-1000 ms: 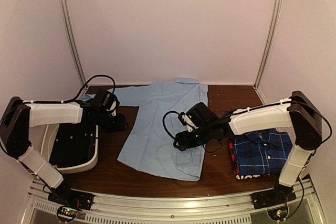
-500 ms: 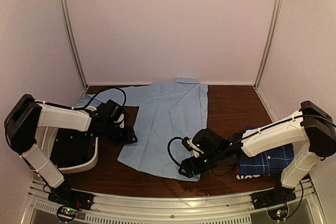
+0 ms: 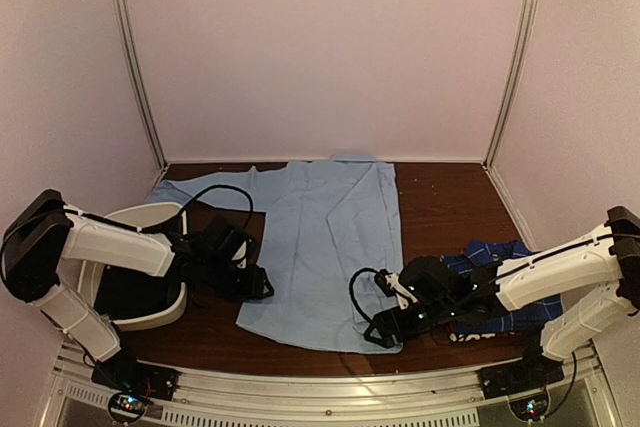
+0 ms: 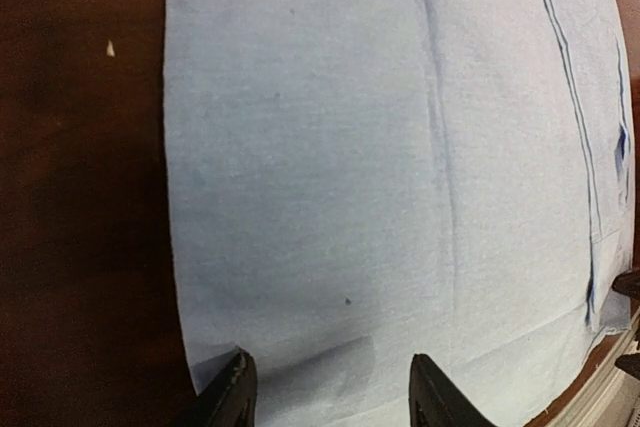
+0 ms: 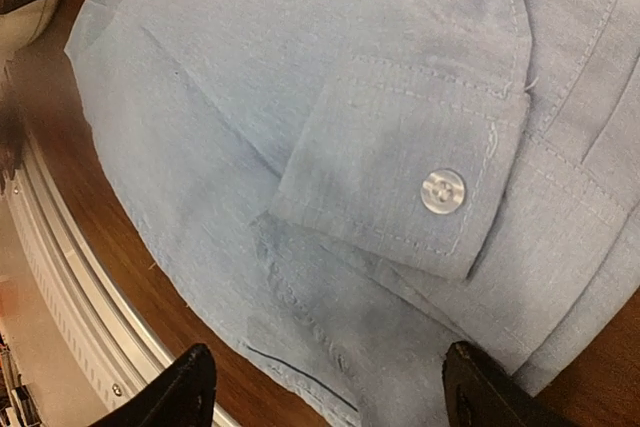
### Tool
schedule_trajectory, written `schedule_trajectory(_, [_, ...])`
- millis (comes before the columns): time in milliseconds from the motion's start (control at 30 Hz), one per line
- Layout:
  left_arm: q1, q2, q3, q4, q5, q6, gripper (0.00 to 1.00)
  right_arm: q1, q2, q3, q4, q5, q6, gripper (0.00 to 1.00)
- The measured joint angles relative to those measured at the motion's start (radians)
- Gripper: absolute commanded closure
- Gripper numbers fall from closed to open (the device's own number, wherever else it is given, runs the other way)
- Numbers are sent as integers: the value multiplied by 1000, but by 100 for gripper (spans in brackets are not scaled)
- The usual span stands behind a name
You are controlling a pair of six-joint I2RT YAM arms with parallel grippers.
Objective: Fold and stack the long sleeve shirts
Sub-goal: Move the 1/3-folded shirt to the center of the board, then pick up the sleeve from the corner of the board.
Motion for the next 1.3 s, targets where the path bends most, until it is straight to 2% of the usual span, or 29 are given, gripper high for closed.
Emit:
schedule_trajectory(300, [-42,-15,12,-57,-42,-57,45,-6,-94,-1,-178,27,15,15])
schedule_trajectory(433, [-40,-15,73,-146,-98,-53,44,-36,-94,108,-262,67,-9,13])
schedule_trajectory(567, [-12,-15,166,-201,-133,-21,43,-77,-94,233,-277,113,-43,13])
schedule_trajectory(700, [73,-15,273,-246,-156,37,43,-120,-88,309,-268,143,-73,12])
schedule_trajectory(900, [280,4,422,-275,-169,140,43,-157,-20,386,-245,166,-105,12])
schedule_trajectory(1100, [435,150,595,-276,-203,218,43,-171,16,396,-230,167,-117,12])
schedule_trajectory(1300, [512,330,738,-288,-229,269,43,-180,18,397,-223,167,-125,12])
